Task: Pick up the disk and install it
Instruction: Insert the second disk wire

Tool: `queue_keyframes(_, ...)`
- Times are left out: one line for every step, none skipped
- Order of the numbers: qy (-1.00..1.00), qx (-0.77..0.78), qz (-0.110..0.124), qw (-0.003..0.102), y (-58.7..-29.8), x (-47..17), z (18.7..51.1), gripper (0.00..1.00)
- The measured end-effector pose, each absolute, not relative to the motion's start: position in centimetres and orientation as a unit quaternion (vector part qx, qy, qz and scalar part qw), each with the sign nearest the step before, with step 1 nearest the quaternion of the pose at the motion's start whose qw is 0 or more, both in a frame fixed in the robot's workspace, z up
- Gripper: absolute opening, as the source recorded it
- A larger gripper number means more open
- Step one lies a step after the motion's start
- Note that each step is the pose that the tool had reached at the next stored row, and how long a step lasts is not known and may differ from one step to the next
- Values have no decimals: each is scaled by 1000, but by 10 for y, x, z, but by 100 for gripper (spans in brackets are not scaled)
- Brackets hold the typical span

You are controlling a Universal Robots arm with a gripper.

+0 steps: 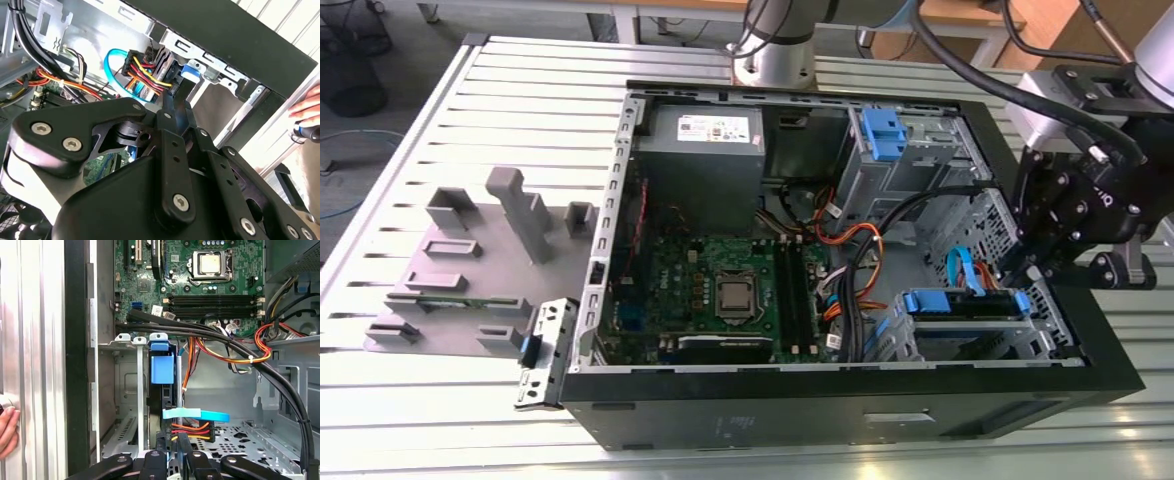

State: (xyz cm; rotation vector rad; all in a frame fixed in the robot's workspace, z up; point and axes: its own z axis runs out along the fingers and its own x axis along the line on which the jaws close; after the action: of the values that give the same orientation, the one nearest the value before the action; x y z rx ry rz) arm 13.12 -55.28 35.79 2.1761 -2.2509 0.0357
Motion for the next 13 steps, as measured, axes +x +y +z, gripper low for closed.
queue_keyframes(-719, 695, 11, 5, -553, 130, 358, 24)
queue_keyframes(-719, 695, 11, 5, -553, 129, 358, 24)
queue_keyframes(-719, 695, 11, 5, -553, 129, 358, 24)
queue_keyframes(-719, 695, 11, 5, -553, 129, 358, 24)
queue_keyframes(-719, 695, 11, 5, -553, 129, 358, 24)
queue_keyframes(-719, 695, 11, 5, -553, 129, 358, 24)
queue_keyframes(-719, 695, 11, 5, -553, 129, 359, 24)
queue_keyframes(-719, 695, 11, 5, -553, 129, 359, 24)
queue_keyframes(-719, 695, 11, 5, -553, 129, 359, 24)
queue_keyframes(-719, 695, 11, 5, -553, 129, 359, 24)
queue_keyframes(-719, 695, 11, 5, -553, 129, 360, 24)
queue_keyframes(-719, 695, 11, 5, -553, 129, 360, 24)
queue_keyframes(-719, 695, 11, 5, -553, 129, 360, 24)
